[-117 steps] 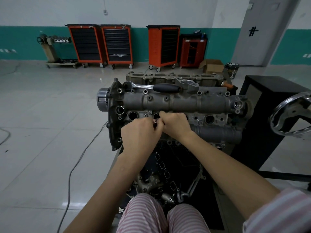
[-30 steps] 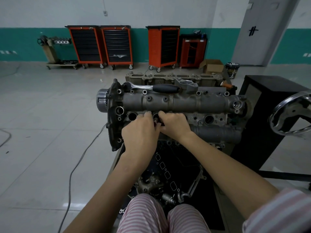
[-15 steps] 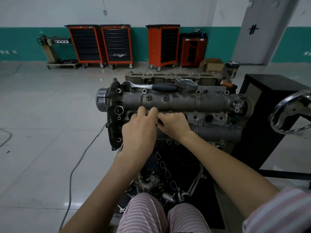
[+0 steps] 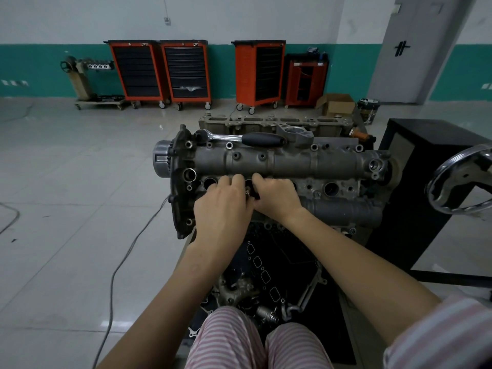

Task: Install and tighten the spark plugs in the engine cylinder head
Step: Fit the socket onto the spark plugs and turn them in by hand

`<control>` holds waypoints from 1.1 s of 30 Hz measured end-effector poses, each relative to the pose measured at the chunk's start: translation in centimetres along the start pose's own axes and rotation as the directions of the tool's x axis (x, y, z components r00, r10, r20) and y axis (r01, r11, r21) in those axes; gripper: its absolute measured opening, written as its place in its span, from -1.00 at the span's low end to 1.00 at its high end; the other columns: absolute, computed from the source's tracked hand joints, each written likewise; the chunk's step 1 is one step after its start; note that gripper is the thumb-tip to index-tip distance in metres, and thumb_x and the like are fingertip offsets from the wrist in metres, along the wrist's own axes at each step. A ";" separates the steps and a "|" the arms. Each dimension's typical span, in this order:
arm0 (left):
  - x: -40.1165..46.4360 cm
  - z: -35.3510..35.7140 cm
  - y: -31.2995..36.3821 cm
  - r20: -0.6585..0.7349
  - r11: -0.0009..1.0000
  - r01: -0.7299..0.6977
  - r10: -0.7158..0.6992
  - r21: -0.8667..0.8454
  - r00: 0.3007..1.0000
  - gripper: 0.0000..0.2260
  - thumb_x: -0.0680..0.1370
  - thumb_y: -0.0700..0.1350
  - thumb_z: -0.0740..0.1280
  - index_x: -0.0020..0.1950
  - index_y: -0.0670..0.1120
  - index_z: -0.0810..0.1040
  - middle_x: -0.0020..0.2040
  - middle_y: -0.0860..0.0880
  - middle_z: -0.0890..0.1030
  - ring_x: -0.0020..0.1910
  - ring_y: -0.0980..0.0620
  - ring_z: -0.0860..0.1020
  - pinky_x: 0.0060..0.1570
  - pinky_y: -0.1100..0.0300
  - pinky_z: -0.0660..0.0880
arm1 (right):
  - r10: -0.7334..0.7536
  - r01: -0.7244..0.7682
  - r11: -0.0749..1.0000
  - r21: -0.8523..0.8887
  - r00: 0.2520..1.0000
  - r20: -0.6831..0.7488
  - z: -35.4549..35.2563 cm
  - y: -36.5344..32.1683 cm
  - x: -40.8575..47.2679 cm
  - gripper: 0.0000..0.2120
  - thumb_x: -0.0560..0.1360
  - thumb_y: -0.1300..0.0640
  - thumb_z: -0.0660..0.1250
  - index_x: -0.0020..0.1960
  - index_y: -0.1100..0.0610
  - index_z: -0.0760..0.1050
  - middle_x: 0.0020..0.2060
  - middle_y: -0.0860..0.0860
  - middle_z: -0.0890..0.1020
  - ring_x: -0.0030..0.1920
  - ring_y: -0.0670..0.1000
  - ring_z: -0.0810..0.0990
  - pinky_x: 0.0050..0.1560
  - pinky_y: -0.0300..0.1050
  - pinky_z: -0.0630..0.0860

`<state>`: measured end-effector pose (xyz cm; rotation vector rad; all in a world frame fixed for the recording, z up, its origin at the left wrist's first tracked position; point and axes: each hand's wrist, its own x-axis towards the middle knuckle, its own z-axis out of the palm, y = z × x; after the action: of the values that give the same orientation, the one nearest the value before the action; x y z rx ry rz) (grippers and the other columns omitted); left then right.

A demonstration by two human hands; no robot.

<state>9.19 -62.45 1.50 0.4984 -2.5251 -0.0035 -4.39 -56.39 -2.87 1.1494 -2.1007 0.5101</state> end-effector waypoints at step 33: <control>0.0 -0.7 0.1 0.027 1.000 -0.012 0.011 0.011 1.000 -0.87 0.56 -0.06 0.23 0.08 -0.03 0.34 -0.10 0.05 0.33 -0.10 0.02 0.42 -0.40 0.20 0.19 | -0.029 0.028 0.999 -0.034 0.999 -0.039 0.2 0.2 0.1 -0.67 0.17 0.09 0.55 -0.30 0.24 0.46 -0.60 0.07 0.51 -0.62 0.12 0.49 -0.59 -0.23 0.31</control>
<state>9.51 -62.27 2.11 0.4912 -2.5555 0.0080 -4.64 -56.48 -2.99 1.1395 -2.0484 0.4789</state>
